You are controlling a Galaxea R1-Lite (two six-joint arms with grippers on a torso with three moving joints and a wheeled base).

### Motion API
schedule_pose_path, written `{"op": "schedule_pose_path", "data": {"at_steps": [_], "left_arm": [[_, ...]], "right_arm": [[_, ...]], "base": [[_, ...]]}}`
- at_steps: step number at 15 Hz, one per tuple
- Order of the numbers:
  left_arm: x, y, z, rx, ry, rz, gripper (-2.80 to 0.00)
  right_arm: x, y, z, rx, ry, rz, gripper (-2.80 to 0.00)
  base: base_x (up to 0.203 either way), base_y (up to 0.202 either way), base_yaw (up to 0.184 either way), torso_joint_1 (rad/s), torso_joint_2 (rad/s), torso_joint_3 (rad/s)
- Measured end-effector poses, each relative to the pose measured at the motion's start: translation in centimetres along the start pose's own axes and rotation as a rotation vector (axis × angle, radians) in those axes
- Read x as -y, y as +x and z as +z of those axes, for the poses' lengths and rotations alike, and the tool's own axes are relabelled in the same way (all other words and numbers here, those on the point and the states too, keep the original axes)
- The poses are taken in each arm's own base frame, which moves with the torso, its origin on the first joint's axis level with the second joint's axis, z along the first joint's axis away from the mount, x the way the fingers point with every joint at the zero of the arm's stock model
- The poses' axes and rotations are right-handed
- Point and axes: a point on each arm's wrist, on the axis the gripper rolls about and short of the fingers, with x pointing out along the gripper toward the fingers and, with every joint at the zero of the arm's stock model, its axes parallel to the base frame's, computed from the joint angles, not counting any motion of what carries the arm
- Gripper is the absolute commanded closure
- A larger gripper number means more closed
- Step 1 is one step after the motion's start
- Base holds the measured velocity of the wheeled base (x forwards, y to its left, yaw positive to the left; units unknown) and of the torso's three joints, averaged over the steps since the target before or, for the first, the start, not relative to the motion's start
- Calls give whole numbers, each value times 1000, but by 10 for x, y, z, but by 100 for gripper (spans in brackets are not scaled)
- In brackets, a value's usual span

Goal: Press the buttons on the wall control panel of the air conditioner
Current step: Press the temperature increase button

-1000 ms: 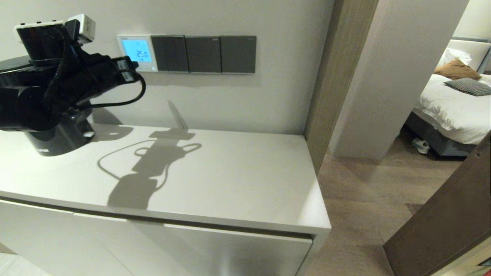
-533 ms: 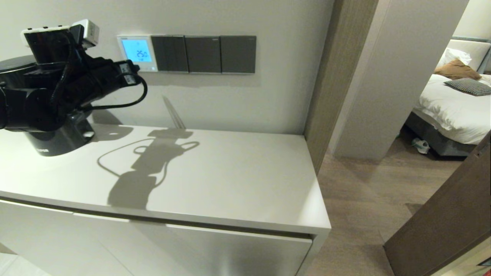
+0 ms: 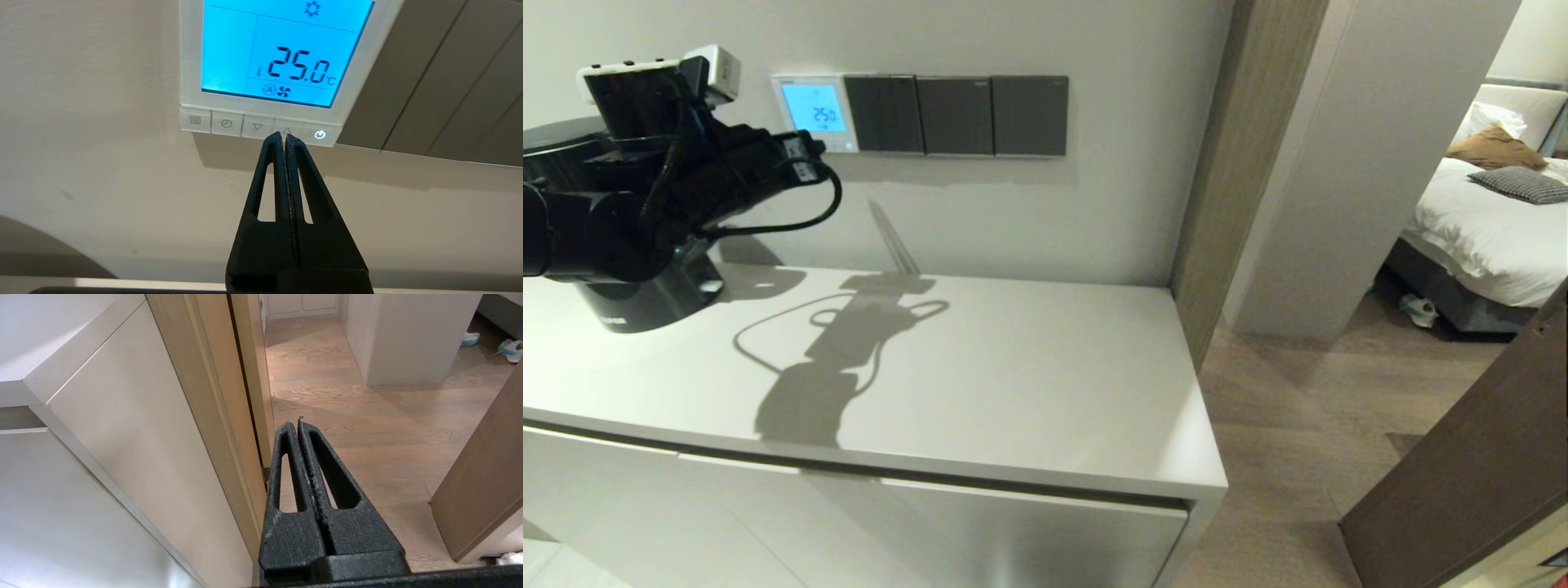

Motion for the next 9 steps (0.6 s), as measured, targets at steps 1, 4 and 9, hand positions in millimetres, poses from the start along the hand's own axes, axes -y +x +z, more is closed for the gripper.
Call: {"op": "schedule_pose_path", "data": {"at_steps": [1,4,9], "left_arm": [[1,0,-1,-3,-1,-3,0],[4,0,-2,-7,-1,-10,0],[4,3,-5,-11,-2,-9,0]], "right_arm": [[0,0,0,0,0,0,0],[0,0,0,0,0,0,0],[0,0,0,0,0,0,0]], "base": [[0,0,0,0,0,0],[0,0,0,0,0,0],[0,0,0,0,0,0]]}}
